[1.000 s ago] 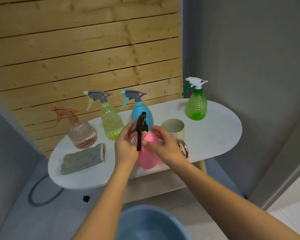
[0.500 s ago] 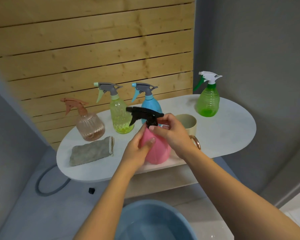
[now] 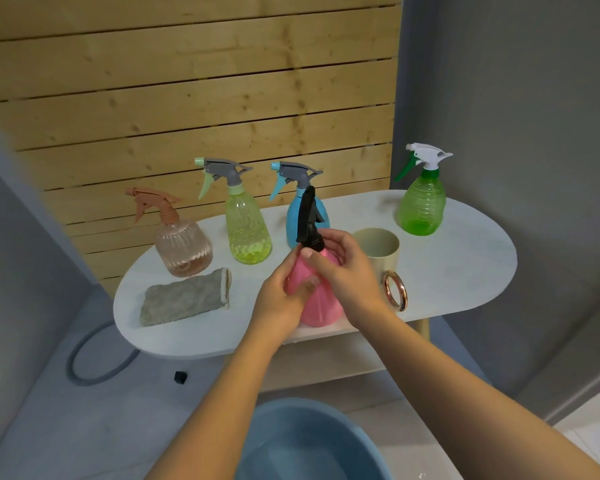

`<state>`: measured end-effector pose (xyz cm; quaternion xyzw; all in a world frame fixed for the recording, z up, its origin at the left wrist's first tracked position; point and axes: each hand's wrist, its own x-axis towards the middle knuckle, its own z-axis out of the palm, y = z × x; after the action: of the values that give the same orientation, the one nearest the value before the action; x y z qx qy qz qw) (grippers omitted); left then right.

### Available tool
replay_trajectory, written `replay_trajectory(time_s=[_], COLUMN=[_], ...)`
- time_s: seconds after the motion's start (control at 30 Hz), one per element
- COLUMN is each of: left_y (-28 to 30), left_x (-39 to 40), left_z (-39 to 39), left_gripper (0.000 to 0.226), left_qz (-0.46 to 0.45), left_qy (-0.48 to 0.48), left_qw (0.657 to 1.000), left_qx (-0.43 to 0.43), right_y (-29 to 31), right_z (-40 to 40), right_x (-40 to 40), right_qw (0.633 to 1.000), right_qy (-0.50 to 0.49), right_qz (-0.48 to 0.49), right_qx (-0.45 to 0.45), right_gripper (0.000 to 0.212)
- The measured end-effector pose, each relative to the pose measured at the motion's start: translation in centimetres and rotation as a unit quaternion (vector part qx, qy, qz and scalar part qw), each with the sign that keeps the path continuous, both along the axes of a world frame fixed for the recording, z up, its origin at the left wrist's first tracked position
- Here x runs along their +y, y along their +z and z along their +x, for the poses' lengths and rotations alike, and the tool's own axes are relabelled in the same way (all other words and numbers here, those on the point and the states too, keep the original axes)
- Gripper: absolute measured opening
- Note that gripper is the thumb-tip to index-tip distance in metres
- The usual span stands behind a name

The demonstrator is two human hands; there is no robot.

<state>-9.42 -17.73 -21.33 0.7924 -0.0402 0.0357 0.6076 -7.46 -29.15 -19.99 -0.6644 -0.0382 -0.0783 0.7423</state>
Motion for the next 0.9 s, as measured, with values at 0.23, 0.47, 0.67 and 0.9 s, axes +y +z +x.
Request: replay_trajectory(time_s=[0.23,0.47,0.67,0.9], left_y=[-0.2,-0.3,-0.2,0.0], left_x=[-0.1,0.1,-0.1,0.1], left_z=[0.3,0.3,0.0,-0.2], left_gripper=[0.055,0.060,0.045,0.048], left_qz=[-0.013,-0.008,-0.026,-0.020], left_qy=[0.014,0.013,0.018,-0.001], left_qw=[1.000,1.000,0.999,1.000], left_qx=[0.000,0.005,0.007,-0.002], right_y=[0.1,0.1,-0.4,-0.8], right_z=[0.1,-0.2,-1.4,-3.2], right_x=[-0.1,0.6,1.8,1.1], right_qw=[0.999,1.000,0.994,1.000], right_qy=[-0.027,0.001,-0.099,-0.026], right_qz=[-0.020,-0.011,0.036,0.007], right_qx=[-0.007,0.012,0.019,0.010], right_gripper=[0.030,0.036,0.036,0.051])
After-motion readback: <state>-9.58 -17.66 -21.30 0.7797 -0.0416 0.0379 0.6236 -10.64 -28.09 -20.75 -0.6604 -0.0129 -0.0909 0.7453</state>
